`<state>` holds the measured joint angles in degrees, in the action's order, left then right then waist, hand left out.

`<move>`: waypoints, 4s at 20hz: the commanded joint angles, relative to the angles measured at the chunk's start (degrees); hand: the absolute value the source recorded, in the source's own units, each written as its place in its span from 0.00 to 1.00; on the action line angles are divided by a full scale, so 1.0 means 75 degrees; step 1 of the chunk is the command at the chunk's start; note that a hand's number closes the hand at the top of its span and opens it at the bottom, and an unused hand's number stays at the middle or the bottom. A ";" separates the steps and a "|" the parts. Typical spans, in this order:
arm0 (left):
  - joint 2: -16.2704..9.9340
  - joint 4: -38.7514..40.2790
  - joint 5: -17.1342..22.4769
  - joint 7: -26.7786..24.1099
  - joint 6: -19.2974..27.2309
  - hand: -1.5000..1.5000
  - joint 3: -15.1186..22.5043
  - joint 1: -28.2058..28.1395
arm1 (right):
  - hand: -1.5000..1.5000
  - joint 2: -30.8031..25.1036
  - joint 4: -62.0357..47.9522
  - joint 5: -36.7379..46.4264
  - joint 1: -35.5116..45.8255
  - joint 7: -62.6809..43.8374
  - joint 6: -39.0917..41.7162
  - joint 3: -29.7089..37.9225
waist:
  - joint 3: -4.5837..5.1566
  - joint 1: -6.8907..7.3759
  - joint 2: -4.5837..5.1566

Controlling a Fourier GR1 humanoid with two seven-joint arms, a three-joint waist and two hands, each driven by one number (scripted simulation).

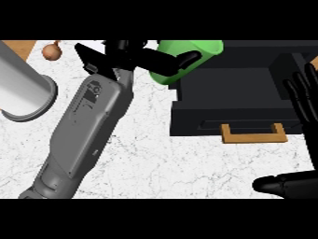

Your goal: Pick up the cup, place it into the drawer and close the drawer

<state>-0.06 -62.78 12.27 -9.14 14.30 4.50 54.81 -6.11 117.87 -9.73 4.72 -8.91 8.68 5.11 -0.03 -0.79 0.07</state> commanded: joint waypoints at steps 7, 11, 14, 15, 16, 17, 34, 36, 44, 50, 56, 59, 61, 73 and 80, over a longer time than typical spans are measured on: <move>0.0008 0.1850 0.0651 -0.0545 0.0606 1.00 0.0572 0.1042 | 0.00 -0.0075 -0.0333 -0.0059 -0.0258 0.0420 0.0251 0.0210 | 0.0000 -0.0030 0.0011; 0.0008 0.3011 0.1242 -0.0812 0.0980 1.00 0.0912 0.1823 | 0.00 0.0214 -0.0282 0.0342 0.0261 0.0157 -0.0222 -0.0172 | 0.0001 -0.0108 0.0037; 0.0008 0.3814 0.1779 -0.1373 0.0978 1.00 0.1271 0.1925 | 0.00 -0.0080 -0.0352 -0.0089 -0.0085 0.0414 0.0349 0.0062 | -0.0003 -0.0302 0.0076; 0.0008 0.3744 0.1924 -0.0948 0.1260 1.00 0.1408 0.2307 | 0.00 -0.0046 0.0462 -0.0095 -0.0297 -0.0065 0.0179 -0.0059 | -0.0001 -0.0350 0.0048; 0.0008 0.4176 0.1949 -0.1317 0.1116 1.00 0.1450 0.2258 | 0.00 0.0098 -0.0145 0.0103 0.0046 0.0273 0.0086 -0.0119 | -0.0002 -0.0299 0.0077; 0.0009 0.4294 0.1922 -0.1464 0.0881 1.00 0.1482 0.2191 | 0.00 -0.0226 -0.0478 -0.0319 0.0207 0.0362 0.0326 0.0419 | -0.0004 -0.0278 0.0083; 0.0009 0.5435 0.2681 -0.1007 0.1820 0.00 0.3933 0.3003 | 0.00 0.0030 -0.0431 -0.0220 0.0651 0.0191 0.0197 -0.0041 | -0.0012 -0.0670 0.0165; 0.0008 0.5360 0.2903 -0.1071 0.1971 0.00 0.4091 0.2712 | 0.00 0.0203 -0.0362 -0.0128 0.0478 0.0331 0.0245 -0.0323 | -0.0015 -0.0894 0.0215; 0.0009 0.4933 0.3824 -0.2034 0.1431 0.00 0.3601 0.2674 | 0.00 0.0252 -0.0463 -0.0585 0.0297 0.0493 0.0398 -0.0104 | -0.0006 -0.0620 0.0161; 0.0009 0.4451 0.4422 -0.2675 0.1213 0.00 0.3313 0.2542 | 0.00 -0.0017 -0.0268 -0.1107 0.0279 0.0082 0.0622 0.0102 | -0.0002 -0.0347 0.0081; -0.0263 0.3648 0.4405 -0.2038 0.1297 0.00 0.2686 0.2333 | 1.00 -0.0481 0.0127 -0.1233 0.0176 -0.0160 0.0958 0.0241 | 0.0006 0.0100 -0.0041; -0.0825 0.3066 0.4448 -0.2098 0.1032 0.00 0.2680 0.1656 | 1.00 -0.0809 0.0644 -0.0278 -0.0037 -0.0329 0.1153 -0.0264 | 0.0017 0.0260 -0.0101; -0.0939 0.2515 0.4545 -0.1745 0.1284 0.00 0.2563 0.1382 | 1.00 -0.1293 0.0470 -0.0517 -0.0287 -0.0091 0.1709 0.0213 | 0.0008 0.0247 -0.0097; -0.3275 -0.1676 0.4664 -0.1017 0.1056 0.00 0.2451 -0.2556 | 1.00 -0.1309 -0.0117 0.1091 -0.0174 -0.0232 0.1574 -0.0239 | 0.0007 0.0432 -0.0078; -0.3859 -0.2469 0.4856 -0.1403 0.0145 0.00 0.1918 -0.4196 | 1.00 -0.1795 -0.1039 0.3416 -0.0098 0.1386 0.1802 -0.1077 | 0.0007 0.0384 -0.0010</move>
<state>-26.34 -78.55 47.81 -18.02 19.83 20.33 29.70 -16.77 113.61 8.44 1.39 -2.16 21.51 -0.74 -0.01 1.73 -0.24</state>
